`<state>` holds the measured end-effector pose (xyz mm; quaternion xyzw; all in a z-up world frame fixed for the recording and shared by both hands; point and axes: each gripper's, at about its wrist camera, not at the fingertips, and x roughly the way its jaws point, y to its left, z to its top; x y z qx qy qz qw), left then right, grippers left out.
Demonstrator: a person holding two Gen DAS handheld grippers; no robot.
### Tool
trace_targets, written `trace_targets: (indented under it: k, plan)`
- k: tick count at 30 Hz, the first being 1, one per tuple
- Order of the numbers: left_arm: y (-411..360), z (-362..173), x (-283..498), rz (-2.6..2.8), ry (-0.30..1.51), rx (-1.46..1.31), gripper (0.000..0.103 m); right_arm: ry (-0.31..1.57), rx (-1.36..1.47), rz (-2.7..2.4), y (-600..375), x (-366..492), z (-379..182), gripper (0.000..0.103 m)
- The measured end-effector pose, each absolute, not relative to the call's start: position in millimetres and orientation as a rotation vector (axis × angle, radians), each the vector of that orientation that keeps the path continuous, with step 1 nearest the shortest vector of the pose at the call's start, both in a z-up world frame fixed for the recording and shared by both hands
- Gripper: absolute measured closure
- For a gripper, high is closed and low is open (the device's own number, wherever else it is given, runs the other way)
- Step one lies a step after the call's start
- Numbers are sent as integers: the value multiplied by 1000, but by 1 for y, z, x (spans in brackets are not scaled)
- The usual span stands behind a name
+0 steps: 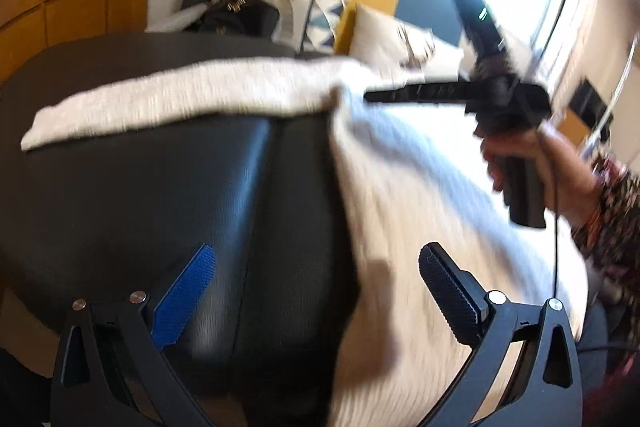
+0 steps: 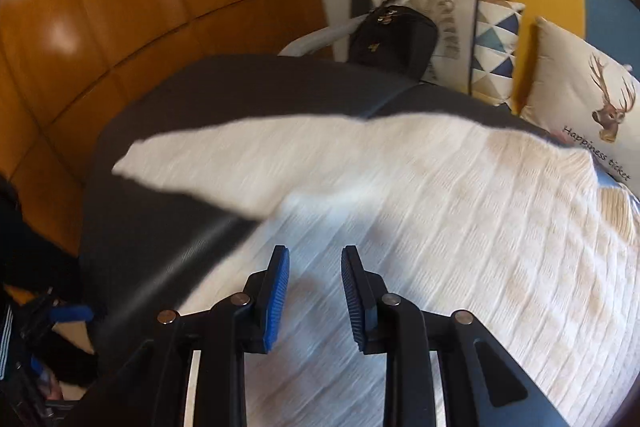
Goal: Fold clothes
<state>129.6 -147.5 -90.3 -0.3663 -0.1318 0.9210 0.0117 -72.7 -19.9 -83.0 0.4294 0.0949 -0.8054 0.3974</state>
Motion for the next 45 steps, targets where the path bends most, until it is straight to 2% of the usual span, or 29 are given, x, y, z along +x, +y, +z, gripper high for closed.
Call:
trace_targets:
  k: [4,6,8,12,15,21,23,26,28,30,35,39,45]
  plan:
    - [-143,-89,98,2849,-516,-1166,0,436,1101,-2081,-51,-102,-86,76]
    - [-138,-90,88,2819,-532,-1179,0,448,1104,-2101,-57,-116,-88,76]
    - [-126,-91,85,2810,-472,-1189,0,434,1145,-2087,-63,-131,-97,76]
    - [-95,-100,85,2825,-276,-1238,0,566,1113,-2031,-86,-141,-109,76]
    - [-93,-112,88,2833,-241,-1268,0,593,1089,-2037,-95,-145,-112,75]
    - [-86,-118,95,2846,-159,-1279,0,543,1043,-2073,-102,-151,-116,73]
    - [-88,-116,97,2822,-203,-1292,0,501,1047,-2048,-98,-150,-111,73]
    - [-102,-100,93,2778,-367,-1265,0,317,973,-2063,-57,-136,-84,73]
    - [-105,-86,76,2809,-411,-1217,0,252,953,-2119,-19,-125,-72,73]
    - [-108,-69,58,2843,-418,-1177,0,266,978,-2205,21,-120,-69,72]
    - [-95,-53,-8,2902,-321,-1137,0,250,1098,-2387,126,-131,-81,72]
    - [-74,-69,-73,2920,-138,-1216,0,111,1217,-2524,206,-147,-95,72]
    - [-61,-107,-144,2942,-39,-1395,0,-99,1308,-2565,262,-172,-119,72]
